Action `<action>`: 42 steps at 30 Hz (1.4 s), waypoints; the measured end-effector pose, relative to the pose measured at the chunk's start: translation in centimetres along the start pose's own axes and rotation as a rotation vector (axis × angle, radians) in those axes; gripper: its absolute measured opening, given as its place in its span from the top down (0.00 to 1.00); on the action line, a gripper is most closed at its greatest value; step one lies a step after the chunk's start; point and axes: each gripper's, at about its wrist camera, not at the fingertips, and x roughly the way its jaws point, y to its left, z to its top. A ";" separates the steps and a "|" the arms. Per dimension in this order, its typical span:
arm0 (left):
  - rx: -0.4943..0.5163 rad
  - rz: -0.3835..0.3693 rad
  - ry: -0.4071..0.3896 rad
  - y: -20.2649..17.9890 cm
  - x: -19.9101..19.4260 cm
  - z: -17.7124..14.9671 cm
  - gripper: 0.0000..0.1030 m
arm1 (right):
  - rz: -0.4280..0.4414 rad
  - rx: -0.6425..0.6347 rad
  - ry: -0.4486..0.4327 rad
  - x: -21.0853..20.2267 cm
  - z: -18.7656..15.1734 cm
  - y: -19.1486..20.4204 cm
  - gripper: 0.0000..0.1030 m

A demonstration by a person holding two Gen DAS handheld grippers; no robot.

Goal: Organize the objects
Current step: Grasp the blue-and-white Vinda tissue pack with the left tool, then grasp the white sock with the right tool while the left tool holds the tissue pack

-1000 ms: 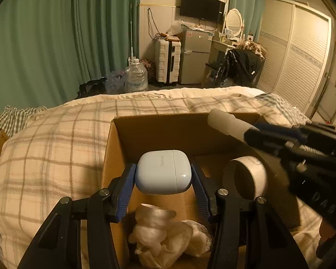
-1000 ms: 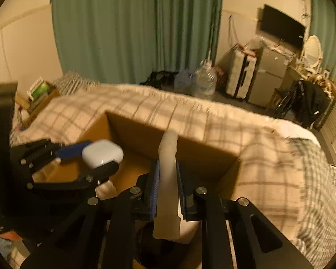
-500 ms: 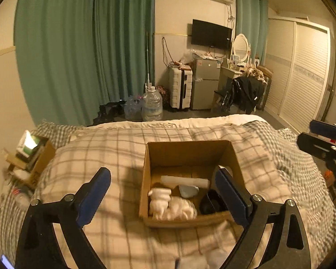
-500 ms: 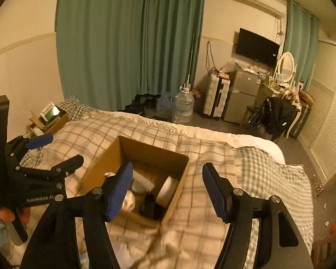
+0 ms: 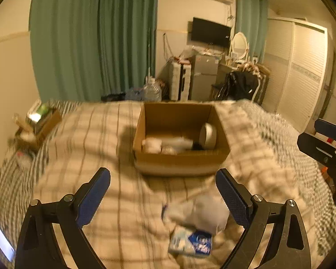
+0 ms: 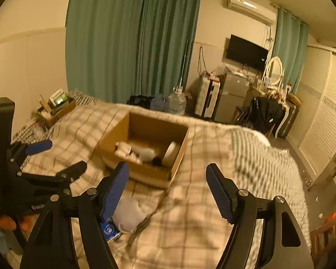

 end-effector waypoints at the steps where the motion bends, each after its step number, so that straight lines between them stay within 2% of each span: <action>1: 0.007 0.008 0.014 -0.2 0.7 -1.4 0.05 | 0.001 0.001 0.003 0.5 -0.9 0.3 0.31; 6: -0.024 0.015 0.085 -0.3 3.1 -6.1 0.05 | -0.016 0.030 0.076 4.3 -4.7 0.6 0.31; 10: 0.025 -0.018 0.179 -1.6 4.9 -9.1 0.05 | -0.036 0.039 0.159 7.3 -7.4 0.4 0.31; 15: 0.074 -0.079 0.247 -3.0 5.6 -11.0 0.07 | -0.016 0.081 0.245 9.6 -10.0 -0.3 0.31; 21: 0.140 -0.159 0.356 -4.8 7.6 -12.1 0.09 | -0.018 0.085 0.249 9.7 -10.1 -0.3 0.31; 22: 0.130 -0.162 0.367 -4.6 8.0 -12.2 0.14 | -0.022 0.083 0.248 9.7 -10.1 -0.2 0.31; 23: 0.115 -0.157 0.378 -4.3 8.5 -12.1 0.25 | -0.025 0.081 0.249 9.7 -10.1 -0.2 0.31; 24: 0.101 -0.151 0.385 -4.0 8.6 -12.1 0.25 | -0.028 0.079 0.249 9.7 -10.1 -0.1 0.31; 27: 0.072 -0.180 0.359 -3.5 7.8 -11.8 0.27 | -0.036 0.073 0.244 9.4 -10.1 0.0 0.31; 31: 0.028 -0.184 0.277 -2.3 4.6 -10.7 0.27 | -0.027 0.066 0.223 8.9 -9.8 0.1 0.31; 39: -0.095 -0.159 0.179 2.0 1.3 -7.2 0.27 | 0.058 0.033 0.206 9.6 -8.6 1.3 0.31; 42: -0.134 -0.191 0.169 3.3 0.9 -6.2 0.27 | 0.086 -0.026 0.218 10.6 -8.1 3.1 0.29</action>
